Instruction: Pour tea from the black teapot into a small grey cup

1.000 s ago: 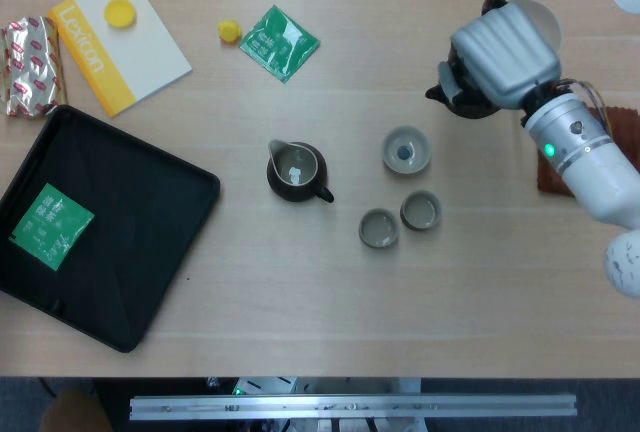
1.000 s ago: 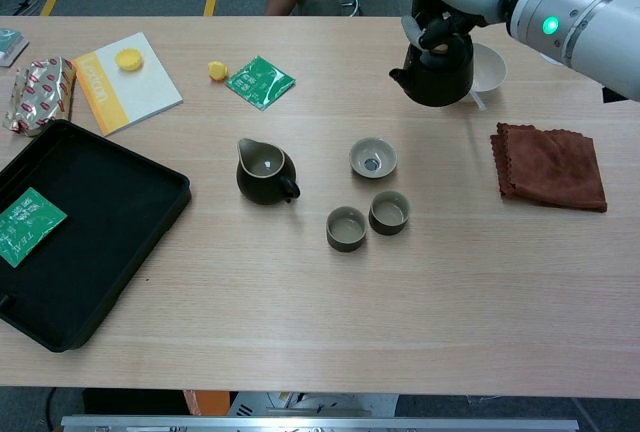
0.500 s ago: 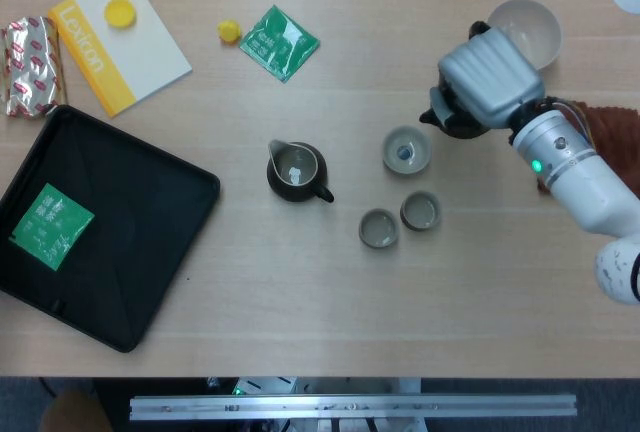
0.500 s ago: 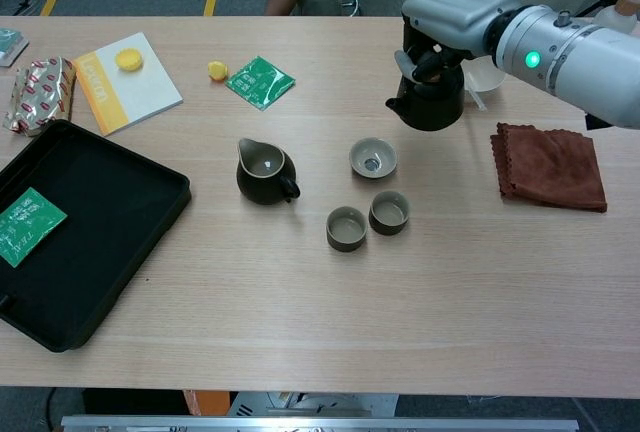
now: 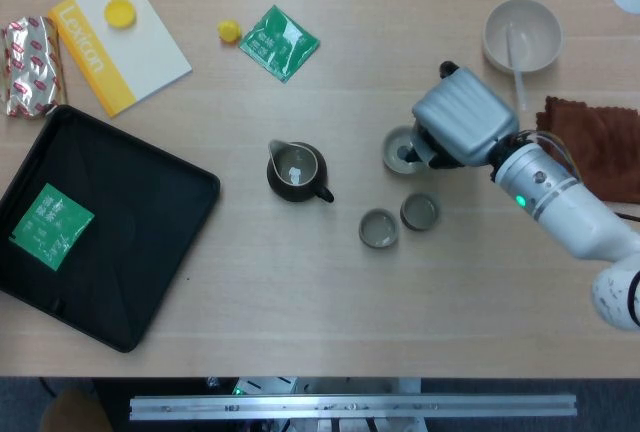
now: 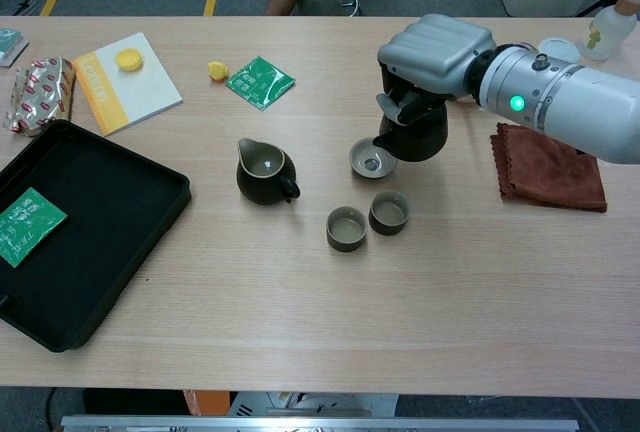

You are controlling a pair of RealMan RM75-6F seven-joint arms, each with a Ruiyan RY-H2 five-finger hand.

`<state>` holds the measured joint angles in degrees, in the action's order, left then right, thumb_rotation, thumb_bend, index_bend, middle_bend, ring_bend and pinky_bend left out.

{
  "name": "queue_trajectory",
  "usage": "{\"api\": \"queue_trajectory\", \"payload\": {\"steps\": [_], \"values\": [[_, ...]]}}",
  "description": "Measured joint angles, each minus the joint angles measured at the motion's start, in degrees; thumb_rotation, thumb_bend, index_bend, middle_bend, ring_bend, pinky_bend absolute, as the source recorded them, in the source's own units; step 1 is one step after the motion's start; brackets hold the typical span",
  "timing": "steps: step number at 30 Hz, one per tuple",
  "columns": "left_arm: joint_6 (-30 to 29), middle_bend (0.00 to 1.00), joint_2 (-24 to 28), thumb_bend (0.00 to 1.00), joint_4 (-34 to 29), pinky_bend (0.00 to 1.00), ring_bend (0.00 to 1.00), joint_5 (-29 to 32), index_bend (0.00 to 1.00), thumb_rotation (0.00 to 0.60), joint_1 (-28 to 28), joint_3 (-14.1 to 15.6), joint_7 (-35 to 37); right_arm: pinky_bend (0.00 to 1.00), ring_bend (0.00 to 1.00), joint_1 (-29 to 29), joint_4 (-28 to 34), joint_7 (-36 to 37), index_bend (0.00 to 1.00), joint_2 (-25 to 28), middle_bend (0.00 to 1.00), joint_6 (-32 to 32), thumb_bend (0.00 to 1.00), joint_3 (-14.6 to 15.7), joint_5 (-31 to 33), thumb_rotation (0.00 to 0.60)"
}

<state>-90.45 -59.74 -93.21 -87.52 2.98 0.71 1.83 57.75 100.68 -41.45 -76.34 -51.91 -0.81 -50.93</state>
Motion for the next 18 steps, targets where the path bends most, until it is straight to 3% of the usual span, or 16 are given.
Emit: {"api": "queue_trajectory", "payload": {"steps": [18], "values": [[-0.49, 0.22, -0.39, 0.27, 0.49, 0.19, 0.19, -0.13, 0.19, 0.600, 0.48, 0.01, 0.53, 0.29, 0.81, -0.58, 4.43, -6.26, 0.90, 1.14, 0.84, -2.35, 0.60, 3.48, -5.60, 0.358]]}}
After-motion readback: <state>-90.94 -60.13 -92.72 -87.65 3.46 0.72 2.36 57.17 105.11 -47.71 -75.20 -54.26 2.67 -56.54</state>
